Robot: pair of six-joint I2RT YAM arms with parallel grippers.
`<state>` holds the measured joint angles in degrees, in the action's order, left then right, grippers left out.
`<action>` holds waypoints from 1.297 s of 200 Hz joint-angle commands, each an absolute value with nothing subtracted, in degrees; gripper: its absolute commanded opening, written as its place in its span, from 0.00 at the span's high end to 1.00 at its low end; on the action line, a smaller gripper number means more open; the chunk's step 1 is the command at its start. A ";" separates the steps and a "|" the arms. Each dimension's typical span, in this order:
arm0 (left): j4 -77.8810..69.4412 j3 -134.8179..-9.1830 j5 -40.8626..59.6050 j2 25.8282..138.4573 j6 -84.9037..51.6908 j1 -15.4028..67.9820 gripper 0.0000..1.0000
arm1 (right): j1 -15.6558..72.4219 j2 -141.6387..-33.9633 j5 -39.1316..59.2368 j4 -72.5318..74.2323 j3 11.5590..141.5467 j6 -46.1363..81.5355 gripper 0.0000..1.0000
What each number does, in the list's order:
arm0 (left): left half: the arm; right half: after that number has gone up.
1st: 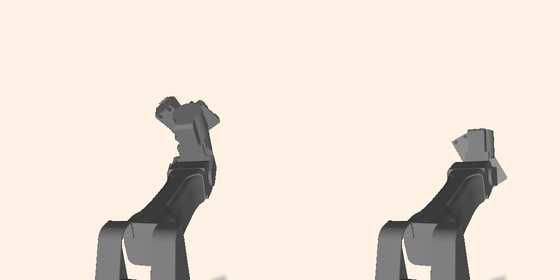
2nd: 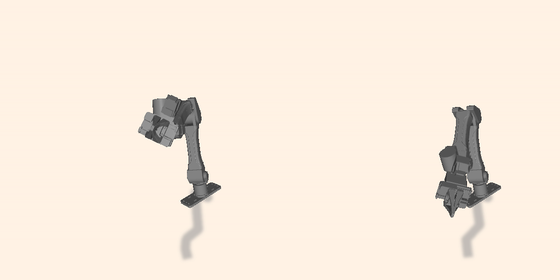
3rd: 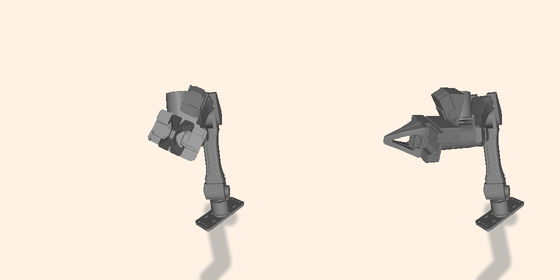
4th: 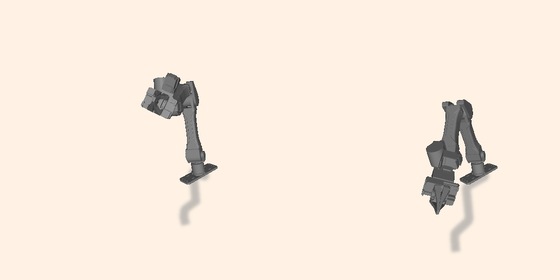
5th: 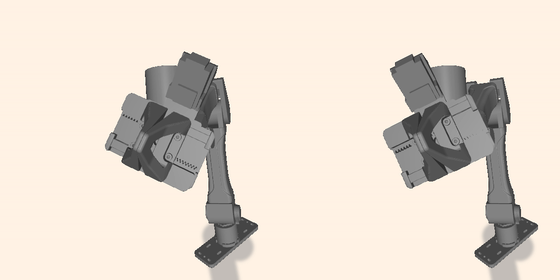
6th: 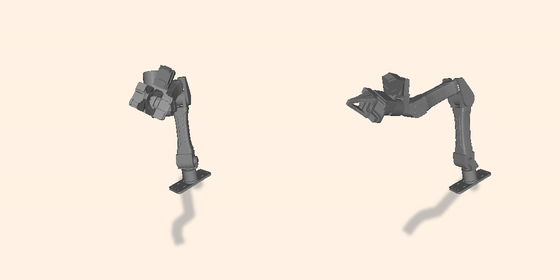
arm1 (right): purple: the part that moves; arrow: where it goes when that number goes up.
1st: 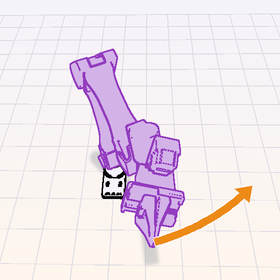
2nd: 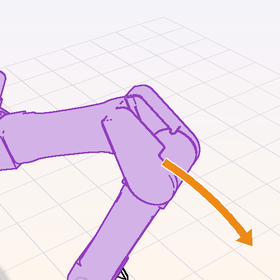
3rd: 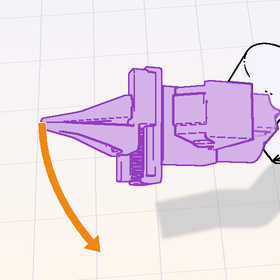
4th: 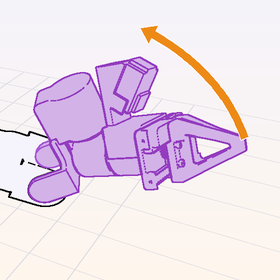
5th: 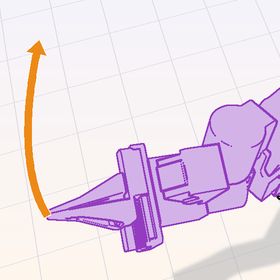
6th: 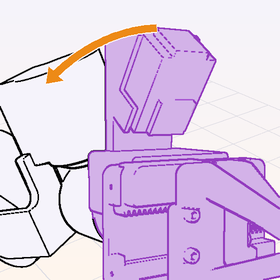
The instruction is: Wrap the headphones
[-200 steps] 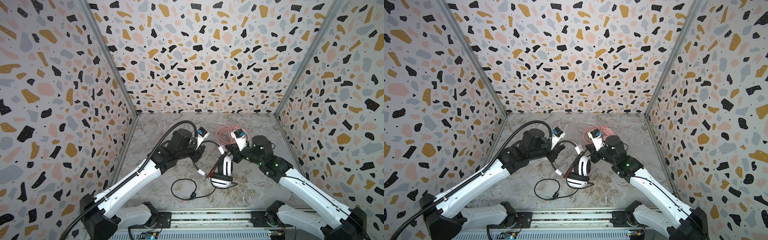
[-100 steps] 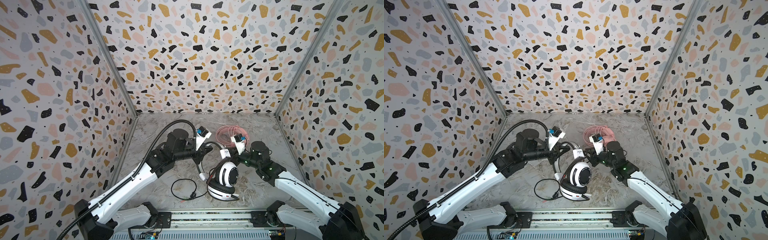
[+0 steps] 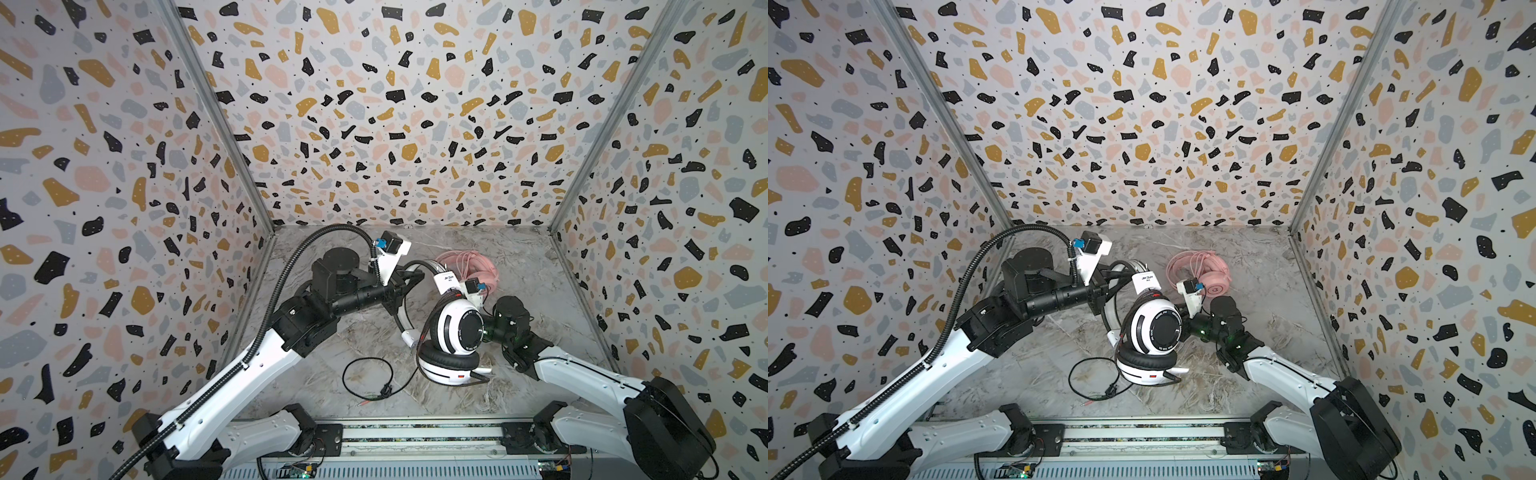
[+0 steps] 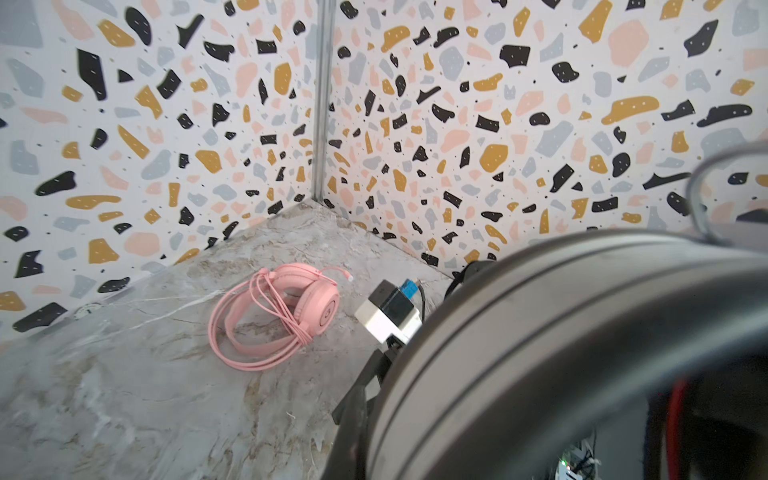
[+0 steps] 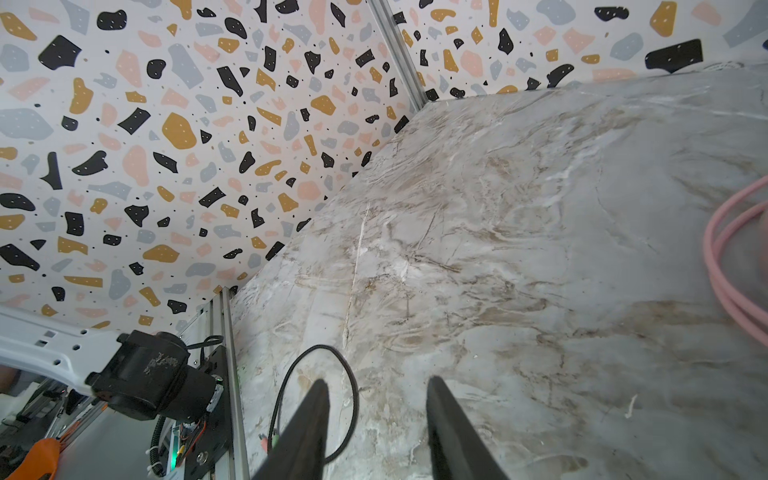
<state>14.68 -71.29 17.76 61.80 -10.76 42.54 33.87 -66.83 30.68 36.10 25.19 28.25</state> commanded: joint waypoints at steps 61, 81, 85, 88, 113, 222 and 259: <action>1.74 -71.86 3.35 59.50 -17.32 40.84 1.00 | 35.32 -75.37 28.91 50.61 22.49 33.74 0.69; 1.60 -71.56 0.82 59.83 -19.40 38.64 1.00 | 36.38 -77.70 25.96 51.02 22.35 34.14 0.81; 1.56 -71.53 1.15 59.85 -19.77 37.72 1.00 | 36.47 -78.23 26.04 51.47 22.25 34.37 0.83; 1.46 -71.49 1.56 59.99 -20.15 37.03 1.00 | 36.47 -78.53 26.23 51.97 22.16 34.62 0.84; -1.38 -69.64 5.01 59.73 -25.31 31.51 1.00 | 37.86 -79.62 25.93 54.17 20.77 35.60 0.92; 4.42 -65.26 -34.54 61.08 -42.75 25.23 1.00 | 53.01 -64.71 9.72 30.06 21.72 27.30 0.93; 9.05 -64.77 -42.27 64.09 -47.68 25.16 1.00 | 58.62 -58.99 2.29 17.14 26.02 23.11 0.93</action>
